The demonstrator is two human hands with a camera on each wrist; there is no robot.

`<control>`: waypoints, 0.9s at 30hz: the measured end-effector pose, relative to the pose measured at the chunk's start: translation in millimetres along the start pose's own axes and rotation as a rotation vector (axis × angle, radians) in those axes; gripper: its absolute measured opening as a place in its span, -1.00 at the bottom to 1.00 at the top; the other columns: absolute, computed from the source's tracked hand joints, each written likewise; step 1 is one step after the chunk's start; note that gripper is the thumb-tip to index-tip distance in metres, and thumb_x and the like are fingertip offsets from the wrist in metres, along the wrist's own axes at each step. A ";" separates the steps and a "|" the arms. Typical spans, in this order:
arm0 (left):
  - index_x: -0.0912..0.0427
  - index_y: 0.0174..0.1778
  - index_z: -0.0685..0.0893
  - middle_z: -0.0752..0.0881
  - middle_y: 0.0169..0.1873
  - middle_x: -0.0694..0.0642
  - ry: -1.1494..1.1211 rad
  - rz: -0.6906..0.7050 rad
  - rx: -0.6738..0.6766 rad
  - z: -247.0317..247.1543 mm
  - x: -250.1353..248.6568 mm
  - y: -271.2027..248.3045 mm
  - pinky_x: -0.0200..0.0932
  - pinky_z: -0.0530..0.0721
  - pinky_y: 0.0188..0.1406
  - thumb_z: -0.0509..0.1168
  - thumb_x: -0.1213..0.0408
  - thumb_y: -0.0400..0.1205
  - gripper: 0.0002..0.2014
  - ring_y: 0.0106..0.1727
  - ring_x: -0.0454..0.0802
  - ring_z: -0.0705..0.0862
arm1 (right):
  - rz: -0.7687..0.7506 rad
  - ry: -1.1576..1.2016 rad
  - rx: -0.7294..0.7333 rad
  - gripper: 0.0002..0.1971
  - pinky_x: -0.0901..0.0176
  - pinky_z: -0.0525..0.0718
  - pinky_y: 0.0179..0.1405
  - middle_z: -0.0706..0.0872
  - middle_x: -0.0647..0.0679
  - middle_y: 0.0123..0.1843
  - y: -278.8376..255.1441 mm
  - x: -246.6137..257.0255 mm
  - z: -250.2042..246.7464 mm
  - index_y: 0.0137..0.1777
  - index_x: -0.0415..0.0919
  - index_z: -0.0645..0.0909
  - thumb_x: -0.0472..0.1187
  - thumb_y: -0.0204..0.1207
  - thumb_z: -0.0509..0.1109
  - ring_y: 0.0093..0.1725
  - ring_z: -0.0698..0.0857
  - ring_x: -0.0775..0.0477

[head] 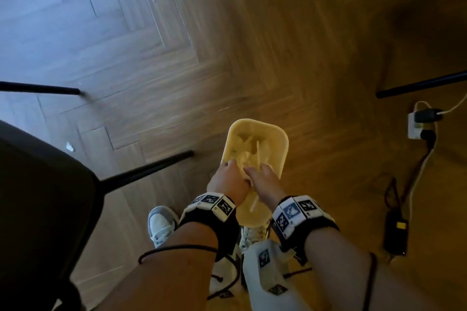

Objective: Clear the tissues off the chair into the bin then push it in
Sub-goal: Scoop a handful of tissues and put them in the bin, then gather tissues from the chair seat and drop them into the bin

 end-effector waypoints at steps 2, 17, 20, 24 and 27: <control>0.21 0.27 0.49 0.60 0.26 0.19 0.008 0.007 0.001 -3.4 3.4 -2.7 0.02 0.61 0.05 0.25 0.19 0.59 -0.65 0.21 0.17 0.63 | -0.016 -0.092 0.024 -0.42 -0.01 0.46 0.28 0.53 -0.18 0.45 -3.3 3.6 -0.4 0.50 -0.10 0.39 0.16 0.55 0.22 0.39 0.51 -0.27; 0.14 -0.09 0.66 0.71 -0.11 0.13 -0.319 -0.057 -0.338 -201.4 80.0 -209.8 0.09 0.71 0.03 0.27 0.16 0.61 -0.86 -0.09 0.10 0.69 | -0.562 -0.753 0.199 -0.78 0.11 0.58 -0.03 0.69 -0.06 0.00 -212.9 137.5 77.7 0.14 -0.20 0.61 -0.11 0.60 0.30 0.00 0.66 -0.05; 0.09 -0.09 0.62 0.64 -0.06 0.09 -0.352 -0.149 -0.510 -251.3 142.5 -251.7 0.06 0.68 0.04 0.31 0.13 0.59 -0.88 -0.07 0.03 0.64 | -0.683 -0.836 0.292 -0.79 0.10 0.64 0.03 0.70 -0.04 0.01 -258.3 173.6 124.1 0.15 -0.17 0.61 -0.11 0.59 0.33 -0.01 0.67 -0.01; 0.07 0.11 0.60 0.54 0.21 0.15 -0.201 -0.358 -0.537 -281.9 238.6 -285.1 0.09 0.64 0.14 0.37 0.12 0.55 -0.75 0.17 0.12 0.57 | -0.793 -0.965 0.286 -0.79 0.10 0.67 0.02 0.71 -0.03 0.00 -288.0 209.2 175.7 0.14 -0.11 0.59 -0.06 0.59 0.33 -0.03 0.69 0.00; 0.04 0.45 0.40 0.35 0.46 0.20 -0.024 -0.490 -0.446 -297.8 312.6 -293.9 0.24 0.51 0.33 0.39 -0.03 0.51 -0.39 0.46 0.28 0.36 | -0.824 -1.064 0.276 -0.81 0.24 0.56 -0.14 0.68 0.00 -0.03 -292.6 217.5 207.1 0.13 -0.08 0.58 -0.05 0.59 0.32 -0.08 0.65 0.05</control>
Point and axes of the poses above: each hand's wrist, its own y-axis towards the middle knuckle, its own z-axis out of the palm, x = y × z, the point moved 2 cm from there along y, towards the middle knuckle
